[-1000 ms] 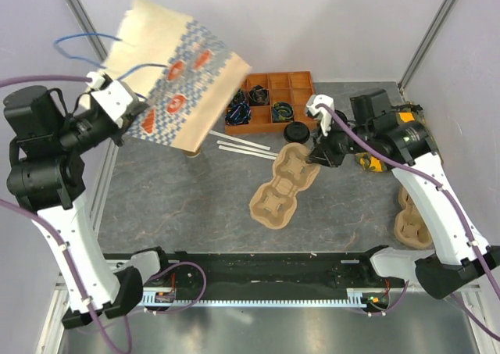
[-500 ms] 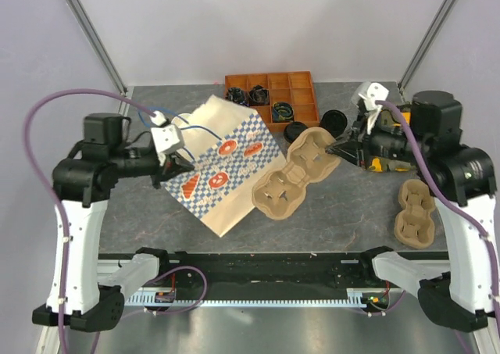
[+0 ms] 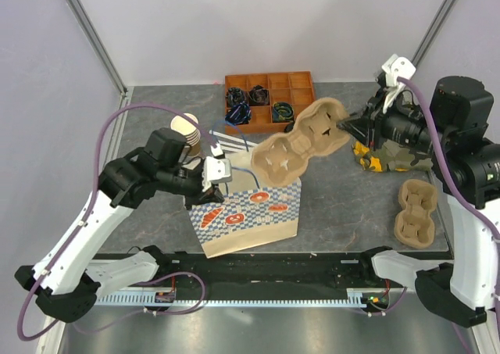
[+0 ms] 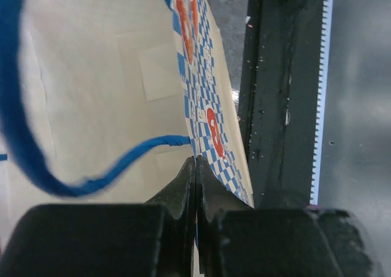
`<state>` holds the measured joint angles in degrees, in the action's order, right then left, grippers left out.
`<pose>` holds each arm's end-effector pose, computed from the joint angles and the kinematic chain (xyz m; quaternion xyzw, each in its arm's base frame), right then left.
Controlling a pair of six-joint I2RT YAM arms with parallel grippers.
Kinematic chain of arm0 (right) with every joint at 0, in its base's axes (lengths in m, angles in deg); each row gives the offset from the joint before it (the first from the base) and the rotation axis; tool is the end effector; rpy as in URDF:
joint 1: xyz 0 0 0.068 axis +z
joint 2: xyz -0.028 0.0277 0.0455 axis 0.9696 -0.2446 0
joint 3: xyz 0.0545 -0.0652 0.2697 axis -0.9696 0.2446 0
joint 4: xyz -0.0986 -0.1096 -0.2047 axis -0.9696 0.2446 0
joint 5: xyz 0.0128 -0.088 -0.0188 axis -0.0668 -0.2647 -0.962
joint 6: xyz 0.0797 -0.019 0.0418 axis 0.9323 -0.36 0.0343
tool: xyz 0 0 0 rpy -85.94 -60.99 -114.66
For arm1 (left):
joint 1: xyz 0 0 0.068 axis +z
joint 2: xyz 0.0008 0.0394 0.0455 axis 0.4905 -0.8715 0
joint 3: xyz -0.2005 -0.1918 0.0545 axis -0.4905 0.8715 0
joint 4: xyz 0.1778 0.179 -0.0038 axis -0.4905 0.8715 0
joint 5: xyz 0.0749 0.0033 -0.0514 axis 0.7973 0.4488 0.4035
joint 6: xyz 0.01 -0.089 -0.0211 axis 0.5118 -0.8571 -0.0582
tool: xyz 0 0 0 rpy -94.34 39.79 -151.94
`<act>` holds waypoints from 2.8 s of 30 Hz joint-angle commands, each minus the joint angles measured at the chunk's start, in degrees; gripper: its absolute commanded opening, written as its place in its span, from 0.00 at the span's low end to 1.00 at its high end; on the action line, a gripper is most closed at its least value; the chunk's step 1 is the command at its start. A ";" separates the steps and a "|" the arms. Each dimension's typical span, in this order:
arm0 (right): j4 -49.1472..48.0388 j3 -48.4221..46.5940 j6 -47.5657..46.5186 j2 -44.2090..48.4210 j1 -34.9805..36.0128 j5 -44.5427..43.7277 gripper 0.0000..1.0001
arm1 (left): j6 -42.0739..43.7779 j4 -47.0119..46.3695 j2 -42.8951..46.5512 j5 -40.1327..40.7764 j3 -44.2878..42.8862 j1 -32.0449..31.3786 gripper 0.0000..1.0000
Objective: Pack the takeout coffee
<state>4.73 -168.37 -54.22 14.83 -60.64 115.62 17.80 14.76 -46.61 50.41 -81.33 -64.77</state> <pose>0.1410 0.0847 0.5303 -0.3292 0.7191 0.2555 0.5561 0.1138 -0.1404 0.3796 0.5961 0.6611 -0.2912 0.3505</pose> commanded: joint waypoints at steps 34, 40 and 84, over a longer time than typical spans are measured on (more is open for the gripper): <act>-0.84 9.84 12.00 2.46 -0.08 -8.85 0.00 | -17.22 -20.14 -6.88 17.74 -20.33 3.84 0.98; 0.48 9.40 11.56 0.53 0.00 -8.32 0.00 | -5.18 -20.58 -12.07 12.04 -19.45 3.76 0.98; 6.54 -17.07 -8.38 -25.50 28.11 -31.17 0.00 | -68.45 -24.62 3.22 15.38 5.07 12.20 0.02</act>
<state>10.56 -188.94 -59.11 -14.00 -36.51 79.86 -46.75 -6.18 -45.03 68.53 -77.22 -52.97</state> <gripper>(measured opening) 0.197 0.039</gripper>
